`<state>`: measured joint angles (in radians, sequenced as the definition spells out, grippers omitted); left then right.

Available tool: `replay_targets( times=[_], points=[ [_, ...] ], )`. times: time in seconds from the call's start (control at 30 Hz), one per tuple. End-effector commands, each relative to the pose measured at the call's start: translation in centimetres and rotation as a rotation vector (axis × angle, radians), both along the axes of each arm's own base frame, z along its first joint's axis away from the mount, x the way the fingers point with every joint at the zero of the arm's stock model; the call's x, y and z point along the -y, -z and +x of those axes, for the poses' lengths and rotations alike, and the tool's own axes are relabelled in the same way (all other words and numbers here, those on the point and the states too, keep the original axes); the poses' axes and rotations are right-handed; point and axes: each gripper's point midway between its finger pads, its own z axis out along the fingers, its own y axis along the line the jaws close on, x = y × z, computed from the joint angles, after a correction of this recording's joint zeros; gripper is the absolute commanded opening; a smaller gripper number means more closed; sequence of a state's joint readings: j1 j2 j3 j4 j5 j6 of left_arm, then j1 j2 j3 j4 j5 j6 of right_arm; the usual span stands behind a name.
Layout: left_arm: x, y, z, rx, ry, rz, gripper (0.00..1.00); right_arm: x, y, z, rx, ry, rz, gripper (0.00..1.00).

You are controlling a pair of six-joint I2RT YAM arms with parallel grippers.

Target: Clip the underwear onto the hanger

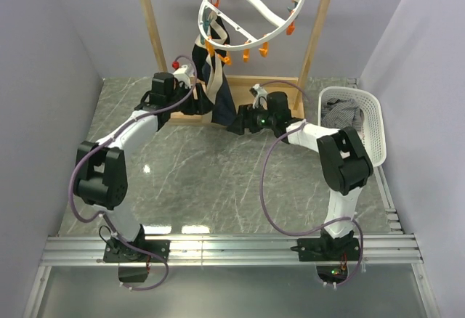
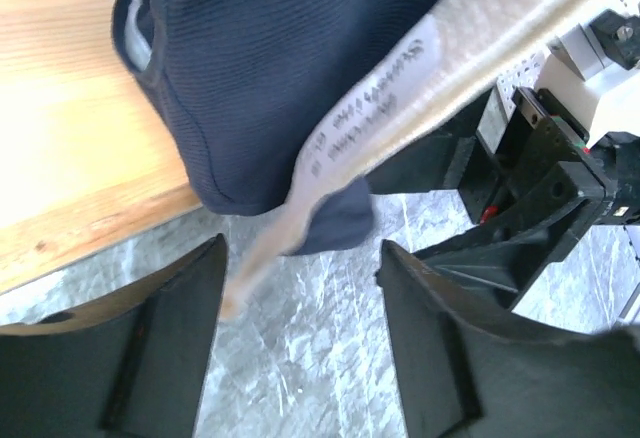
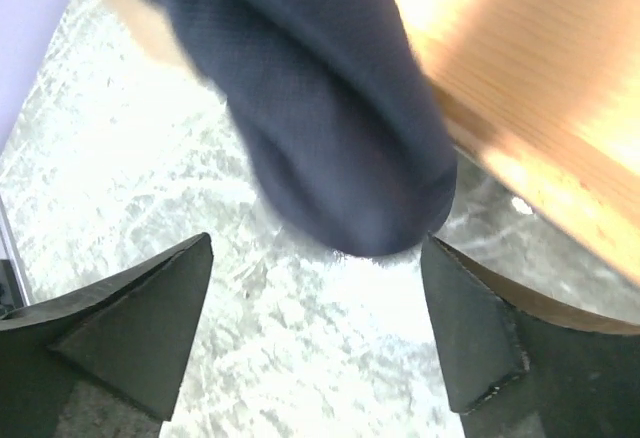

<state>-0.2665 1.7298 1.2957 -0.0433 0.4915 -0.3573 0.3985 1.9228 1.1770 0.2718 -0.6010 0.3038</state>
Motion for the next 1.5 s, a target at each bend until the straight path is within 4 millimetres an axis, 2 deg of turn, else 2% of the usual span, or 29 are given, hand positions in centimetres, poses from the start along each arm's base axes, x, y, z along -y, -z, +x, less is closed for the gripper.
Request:
replay_targets(
  times=[0.0,0.13,0.27,0.4,0.57,0.6,0.63,0.7,0.73,0.8,0.83,0.97,1.0,1.07,1.13,1.17,1.2,1.27,1.33,1.37,1.4,1.47],
  points=[
    [-0.9,-3.2,-0.5,0.088,-0.007,-0.016,0.7,1.2,-2.0,-0.1,0.055,0.016,-0.018,0.92],
    [-1.9,-4.1,-1.4,0.11,-0.018,-0.026,0.71,2.1,-1.9,-0.6,0.037,0.027,-0.027,0.95],
    [-3.3,-4.9,-2.1,0.133,-0.037,-0.025,0.75,3.0,-3.4,-0.9,0.067,0.041,-0.025,0.95],
    [-4.3,-7.3,-2.7,0.234,-0.037,-0.028,0.84,4.1,-5.3,-1.2,0.11,0.052,-0.028,0.96],
    [-6.0,-11.7,-4.5,0.449,-0.044,0.019,0.86,5.8,-9.6,-2.1,0.254,0.069,-0.043,0.96],
    [-6.3,-12.9,-4.7,0.524,-0.045,0.044,0.88,6.2,-10.3,-2.2,0.279,0.079,-0.05,0.96],
    [-6.7,-14.2,-5.5,0.58,-0.058,0.055,0.95,6.9,-11.8,-2.5,0.337,0.096,-0.061,0.97],
    [-7.1,-16.5,-6.5,0.667,-0.061,0.065,0.97,7.9,-13.1,-2.8,0.403,0.128,-0.069,0.97],
    [-7.2,-17.1,-6.8,0.683,-0.065,0.063,0.97,8.4,-15.2,-3.4,0.472,0.14,-0.068,0.98],
    [-8.0,-18.4,-6.8,0.686,-0.135,0.037,0.99,9.4,-17.0,-3.7,0.531,0.178,-0.079,1.0],
    [-8.0,-19.1,-7.1,0.707,-0.133,0.032,0.99,9.9,-18.9,-4.3,0.579,0.195,-0.07,1.0],
    [-6.1,-19.9,-8.7,0.761,0.001,-0.001,0.99,11.5,-22.8,-5.3,0.694,0.269,-0.056,1.0],
    [-4.8,-19.8,-9.9,0.769,0.099,-0.037,0.99,11.9,-23.5,-5.4,0.705,0.299,-0.054,1.0],
    [-3.1,-19.6,-10.9,0.815,0.173,-0.084,0.99,12.1,-25.5,-6.0,0.743,0.309,-0.032,1.0],
    [-2.1,-18.7,-10.1,0.809,0.139,-0.08,0.99,11.1,-26.8,-7.1,0.773,0.212,-0.034,1.0],
    [-0.7,-19.2,-10.7,0.847,0.167,-0.096,0.99,10.8,-27.1,-7.3,0.764,0.188,-0.025,1.0],
    [0.0,-18.7,-10.4,0.849,0.171,-0.107,0.98,10.6,-28.1,-7.6,0.757,0.172,-0.013,1.0],
    [1.8,-19.7,-10.7,0.904,0.176,-0.147,0.96,9.5,-28.4,-8.2,0.723,0.105,0.014,1.0],
    [3.8,-19.5,-10.5,0.928,0.183,-0.151,0.94,9.0,-29.0,-8.0,0.677,0.083,0.029,0.98],
    [4.1,-20.5,-10.2,0.984,0.162,-0.157,0.93,8.9,-29.1,-7.8,0.659,0.084,0.026,0.97],
    [4.7,-19.8,-9.4,0.971,0.153,-0.162,0.92,9.0,-29.3,-7.5,0.641,0.091,0.02,0.96],
    [5.6,-20.0,-8.3,0.966,0.132,-0.203,0.87,9.1,-29.4,-7.0,0.616,0.113,0.021,0.96]
  ],
)
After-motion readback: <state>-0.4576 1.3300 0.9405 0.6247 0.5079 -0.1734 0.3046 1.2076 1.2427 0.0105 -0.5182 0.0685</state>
